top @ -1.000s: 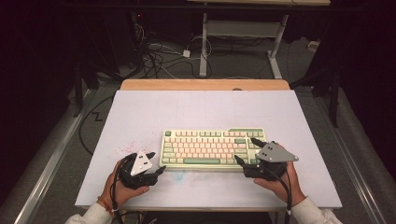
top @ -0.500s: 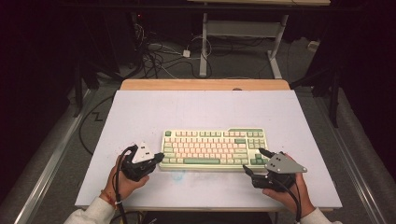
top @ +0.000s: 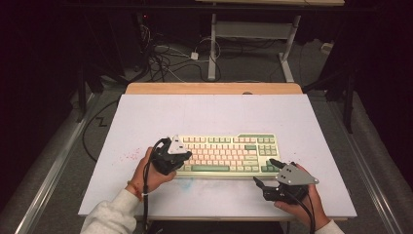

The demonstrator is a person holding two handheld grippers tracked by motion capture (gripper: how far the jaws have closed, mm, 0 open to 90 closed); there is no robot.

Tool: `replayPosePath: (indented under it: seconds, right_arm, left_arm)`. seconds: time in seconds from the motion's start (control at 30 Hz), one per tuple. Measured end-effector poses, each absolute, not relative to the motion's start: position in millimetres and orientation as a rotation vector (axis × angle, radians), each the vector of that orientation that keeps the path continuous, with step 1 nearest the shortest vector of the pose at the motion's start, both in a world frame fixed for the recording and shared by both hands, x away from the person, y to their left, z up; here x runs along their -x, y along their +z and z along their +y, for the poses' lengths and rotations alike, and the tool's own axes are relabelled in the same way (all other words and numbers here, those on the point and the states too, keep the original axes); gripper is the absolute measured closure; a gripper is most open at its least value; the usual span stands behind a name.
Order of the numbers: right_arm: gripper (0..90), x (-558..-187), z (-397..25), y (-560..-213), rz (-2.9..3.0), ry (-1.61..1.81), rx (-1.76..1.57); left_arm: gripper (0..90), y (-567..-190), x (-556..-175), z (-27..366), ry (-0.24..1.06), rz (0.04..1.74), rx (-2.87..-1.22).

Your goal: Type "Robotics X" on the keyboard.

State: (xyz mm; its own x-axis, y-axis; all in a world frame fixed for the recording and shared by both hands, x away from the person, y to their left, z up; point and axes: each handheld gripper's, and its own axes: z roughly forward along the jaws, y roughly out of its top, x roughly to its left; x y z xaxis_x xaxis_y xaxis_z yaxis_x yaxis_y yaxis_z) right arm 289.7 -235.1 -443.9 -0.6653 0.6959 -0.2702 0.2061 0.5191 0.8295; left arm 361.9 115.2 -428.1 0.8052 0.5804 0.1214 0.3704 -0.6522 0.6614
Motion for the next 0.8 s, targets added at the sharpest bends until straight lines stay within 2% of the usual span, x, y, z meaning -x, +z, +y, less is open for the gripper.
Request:
replayPosePath:
  seconds: [0.43, 0.8]
  right_arm:
    - [22.7, -289.7, -232.9, -448.1, 2.185, 1.052, -0.702]
    - [23.0, -290.9, -234.6, -450.0, 2.194, 1.036, -0.706]
  left_arm:
    - [87.0, -432.1, -390.1, 73.1, 0.416, 0.672, -2.405]
    - [87.0, -441.2, -402.1, 64.0, 0.418, 0.681, -2.454]
